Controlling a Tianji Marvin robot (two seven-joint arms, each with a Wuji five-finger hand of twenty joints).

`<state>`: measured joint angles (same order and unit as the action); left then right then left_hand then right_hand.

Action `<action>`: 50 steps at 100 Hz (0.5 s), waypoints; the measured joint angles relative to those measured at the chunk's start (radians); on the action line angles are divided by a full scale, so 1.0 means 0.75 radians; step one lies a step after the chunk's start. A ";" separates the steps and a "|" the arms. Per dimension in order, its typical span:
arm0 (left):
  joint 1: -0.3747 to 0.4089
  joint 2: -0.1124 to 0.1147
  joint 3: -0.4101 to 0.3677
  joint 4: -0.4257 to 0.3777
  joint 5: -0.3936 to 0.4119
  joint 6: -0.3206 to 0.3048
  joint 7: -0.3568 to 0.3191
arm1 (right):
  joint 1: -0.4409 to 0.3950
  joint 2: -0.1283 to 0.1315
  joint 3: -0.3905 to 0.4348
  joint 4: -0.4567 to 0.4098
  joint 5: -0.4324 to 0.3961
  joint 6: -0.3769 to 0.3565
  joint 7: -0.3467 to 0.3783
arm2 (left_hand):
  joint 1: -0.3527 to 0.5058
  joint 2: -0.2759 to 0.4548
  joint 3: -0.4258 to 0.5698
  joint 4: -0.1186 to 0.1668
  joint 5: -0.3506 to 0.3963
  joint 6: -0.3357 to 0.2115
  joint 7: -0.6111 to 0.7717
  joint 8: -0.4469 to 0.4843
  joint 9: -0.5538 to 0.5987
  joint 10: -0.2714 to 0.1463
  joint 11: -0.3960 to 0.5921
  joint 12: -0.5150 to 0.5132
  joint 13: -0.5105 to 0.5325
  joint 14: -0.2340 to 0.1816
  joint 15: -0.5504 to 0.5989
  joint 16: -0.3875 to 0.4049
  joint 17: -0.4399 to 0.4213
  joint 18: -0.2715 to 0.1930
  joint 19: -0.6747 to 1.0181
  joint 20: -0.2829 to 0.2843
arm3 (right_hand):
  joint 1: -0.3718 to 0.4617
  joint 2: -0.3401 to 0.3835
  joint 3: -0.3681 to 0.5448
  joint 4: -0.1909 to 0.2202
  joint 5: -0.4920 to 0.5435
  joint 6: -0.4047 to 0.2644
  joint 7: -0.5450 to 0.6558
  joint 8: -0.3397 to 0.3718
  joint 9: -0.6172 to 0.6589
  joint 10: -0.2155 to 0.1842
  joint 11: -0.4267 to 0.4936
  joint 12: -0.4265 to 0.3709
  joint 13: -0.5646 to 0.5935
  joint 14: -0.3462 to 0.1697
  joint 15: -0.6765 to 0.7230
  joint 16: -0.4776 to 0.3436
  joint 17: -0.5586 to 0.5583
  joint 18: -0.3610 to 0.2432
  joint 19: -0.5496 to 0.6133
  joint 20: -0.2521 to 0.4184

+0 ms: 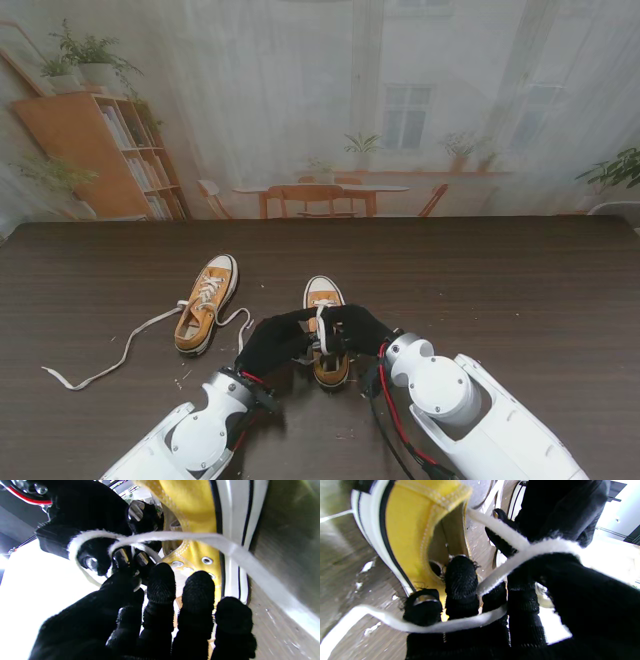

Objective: Tie the shoelaces into a bow on the shoes

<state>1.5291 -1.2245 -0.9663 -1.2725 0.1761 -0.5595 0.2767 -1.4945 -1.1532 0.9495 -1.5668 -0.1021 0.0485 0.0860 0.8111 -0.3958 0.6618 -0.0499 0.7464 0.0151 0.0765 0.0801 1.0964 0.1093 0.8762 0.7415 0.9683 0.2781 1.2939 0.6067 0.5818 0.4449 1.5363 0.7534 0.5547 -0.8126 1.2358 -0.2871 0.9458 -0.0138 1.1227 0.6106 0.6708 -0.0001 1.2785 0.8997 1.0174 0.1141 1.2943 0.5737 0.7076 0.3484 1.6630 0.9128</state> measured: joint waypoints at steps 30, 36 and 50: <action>-0.003 -0.020 0.002 0.028 -0.060 -0.080 0.022 | 0.007 -0.003 -0.006 -0.002 0.012 0.056 0.001 | 0.002 0.000 -0.002 0.000 0.054 0.001 0.038 0.019 0.004 0.000 0.002 0.000 0.000 0.000 0.000 0.000 -0.016 0.000 -0.012 0.000 | 0.000 0.002 0.000 0.000 0.000 -0.003 -0.009 0.000 -0.001 -0.013 0.000 0.000 -0.002 0.000 0.000 0.000 -0.013 0.000 0.000 0.000; -0.003 -0.021 0.003 0.028 -0.078 -0.081 0.012 | 0.008 -0.002 -0.006 -0.002 0.014 0.056 0.007 | 0.002 0.003 -0.002 0.000 0.069 0.001 0.042 0.019 0.004 0.000 0.002 0.000 0.000 0.000 0.000 0.000 -0.016 0.000 -0.013 0.000 | 0.000 0.002 0.000 0.000 0.000 -0.003 -0.009 0.000 0.000 -0.013 0.000 0.000 -0.002 0.000 0.000 0.000 -0.013 0.000 0.000 0.000; -0.004 -0.016 -0.001 0.022 -0.072 -0.076 -0.026 | 0.013 0.000 -0.011 -0.001 0.014 0.056 0.019 | 0.038 0.007 -0.002 0.000 0.092 -0.001 0.001 0.004 0.006 0.012 0.002 0.000 0.000 0.000 0.000 0.000 -0.018 0.000 -0.022 0.000 | 0.000 0.003 -0.001 0.000 0.002 0.002 -0.011 0.000 -0.001 -0.011 0.000 0.000 -0.003 0.000 0.000 0.000 -0.013 0.000 0.000 0.000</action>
<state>1.5264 -1.2366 -0.9669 -1.2557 0.1225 -0.6163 0.2573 -1.4849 -1.1534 0.9416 -1.5675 -0.0915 0.0903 0.1002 0.8395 -0.3903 0.6603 -0.0500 0.8157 0.0143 0.0774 0.0834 1.1009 0.1184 0.8778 0.7415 0.9683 0.2781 1.2939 0.6070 0.5686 0.4450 1.5200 0.7537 0.5547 -0.8103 1.2354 -0.2873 0.9477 -0.0126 1.1146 0.6106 0.6704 -0.0081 1.2785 0.8997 1.0155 0.1141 1.2944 0.5738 0.6979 0.3484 1.6630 0.9128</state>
